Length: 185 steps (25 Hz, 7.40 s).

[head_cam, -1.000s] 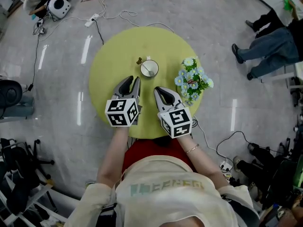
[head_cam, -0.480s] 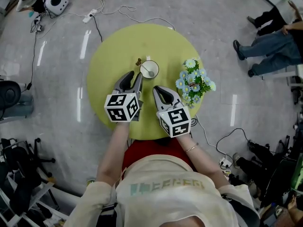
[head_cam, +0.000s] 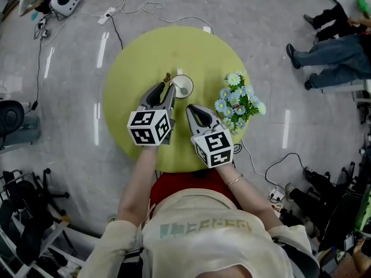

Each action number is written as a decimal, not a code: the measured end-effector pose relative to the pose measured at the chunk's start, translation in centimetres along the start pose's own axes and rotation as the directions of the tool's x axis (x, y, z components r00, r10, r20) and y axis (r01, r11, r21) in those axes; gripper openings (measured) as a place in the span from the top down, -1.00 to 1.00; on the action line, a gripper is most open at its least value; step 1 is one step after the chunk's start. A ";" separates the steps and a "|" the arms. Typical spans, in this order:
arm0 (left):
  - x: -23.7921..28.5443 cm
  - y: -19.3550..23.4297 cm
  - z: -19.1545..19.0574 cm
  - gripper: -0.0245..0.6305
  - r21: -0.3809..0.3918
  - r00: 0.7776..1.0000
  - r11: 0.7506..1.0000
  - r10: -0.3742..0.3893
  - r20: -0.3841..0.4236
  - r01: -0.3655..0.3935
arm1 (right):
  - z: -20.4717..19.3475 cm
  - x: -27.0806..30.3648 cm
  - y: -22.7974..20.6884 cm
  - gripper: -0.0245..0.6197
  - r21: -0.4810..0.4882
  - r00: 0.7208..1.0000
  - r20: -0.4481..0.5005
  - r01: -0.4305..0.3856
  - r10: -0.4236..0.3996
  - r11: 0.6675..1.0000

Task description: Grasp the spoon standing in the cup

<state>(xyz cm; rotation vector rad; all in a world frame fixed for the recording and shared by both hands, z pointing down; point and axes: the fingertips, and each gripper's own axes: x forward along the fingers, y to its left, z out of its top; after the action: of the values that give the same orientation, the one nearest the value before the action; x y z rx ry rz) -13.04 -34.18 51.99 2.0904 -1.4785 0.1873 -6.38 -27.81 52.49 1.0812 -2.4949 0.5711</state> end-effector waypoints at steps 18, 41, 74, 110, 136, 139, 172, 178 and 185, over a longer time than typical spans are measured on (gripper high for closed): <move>2.2 0.4 0.6 0.57 0.002 1.000 1.000 0.015 0.003 -0.015 | -0.7 0.4 -1.2 0.80 0.025 1.000 -0.023 0.011 -0.011 1.000; 1.6 -0.6 2.0 0.75 0.065 0.998 0.997 0.033 0.059 -0.037 | -1.0 -0.4 -0.1 0.80 0.012 1.000 -0.017 -0.023 0.023 1.000; -9.0 -2.8 7.0 0.76 0.108 0.961 0.992 0.032 0.276 -0.064 | -0.1 -4.5 3.5 0.80 -0.044 0.998 0.058 0.031 -0.029 0.999; -18.3 -4.2 0.6 0.76 0.089 0.971 0.994 0.044 0.236 -0.067 | -1.8 -9.8 7.4 0.80 -0.056 0.992 0.095 0.089 -0.084 0.994; -22.8 -4.5 -5.3 0.76 0.065 0.981 0.994 0.074 0.182 -0.087 | -3.8 -12.7 10.5 0.80 -0.072 0.989 0.106 0.110 -0.102 0.991; -23.2 -4.6 -5.8 0.76 0.065 0.982 0.994 0.073 0.174 -0.085 | -4.0 -13.1 10.7 0.80 -0.072 0.989 0.108 0.114 -0.106 0.991; -24.1 -7.8 -10.7 0.76 0.114 0.995 0.991 0.063 0.083 -0.072 | -6.0 -17.5 8.4 0.80 -0.003 0.980 0.132 0.151 -0.149 0.989; -24.6 -7.9 -11.0 0.76 0.118 0.995 0.990 0.066 0.080 -0.075 | -6.4 -18.2 8.4 0.81 0.009 0.979 0.138 0.149 -0.149 0.989; -24.8 -8.3 -11.9 0.76 0.124 0.996 0.990 0.061 0.071 -0.069 | -7.0 -18.4 8.8 0.81 0.011 0.981 0.140 0.133 -0.133 0.991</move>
<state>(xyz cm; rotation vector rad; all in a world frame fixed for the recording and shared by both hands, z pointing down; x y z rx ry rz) -12.60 -5.68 48.36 2.1682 -1.6140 0.2437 0.04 -7.74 47.82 1.3189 -2.5147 0.4730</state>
